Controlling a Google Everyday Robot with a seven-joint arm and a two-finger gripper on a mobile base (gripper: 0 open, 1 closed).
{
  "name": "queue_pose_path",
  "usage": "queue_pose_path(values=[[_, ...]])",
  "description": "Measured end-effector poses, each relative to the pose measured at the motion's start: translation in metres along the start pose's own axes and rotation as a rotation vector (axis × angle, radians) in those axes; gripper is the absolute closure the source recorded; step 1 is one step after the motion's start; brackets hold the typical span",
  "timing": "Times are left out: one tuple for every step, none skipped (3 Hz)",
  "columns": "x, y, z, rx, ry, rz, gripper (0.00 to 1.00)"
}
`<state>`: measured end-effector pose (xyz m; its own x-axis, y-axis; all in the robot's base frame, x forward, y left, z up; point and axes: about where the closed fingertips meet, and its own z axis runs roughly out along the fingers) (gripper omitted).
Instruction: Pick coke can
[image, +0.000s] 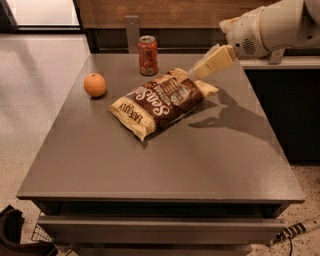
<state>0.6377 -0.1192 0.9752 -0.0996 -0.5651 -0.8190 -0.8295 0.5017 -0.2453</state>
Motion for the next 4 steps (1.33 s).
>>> queue_pose_path(values=[[-0.021, 0.006, 0.027, -0.004, -0.145, 0.058, 0.00], [-0.053, 0.013, 0.061, 0.011, -0.224, 0.121, 0.00], [-0.053, 0.013, 0.061, 0.011, -0.224, 0.121, 0.00], [-0.056, 0.015, 0.075, -0.010, -0.204, 0.113, 0.00]])
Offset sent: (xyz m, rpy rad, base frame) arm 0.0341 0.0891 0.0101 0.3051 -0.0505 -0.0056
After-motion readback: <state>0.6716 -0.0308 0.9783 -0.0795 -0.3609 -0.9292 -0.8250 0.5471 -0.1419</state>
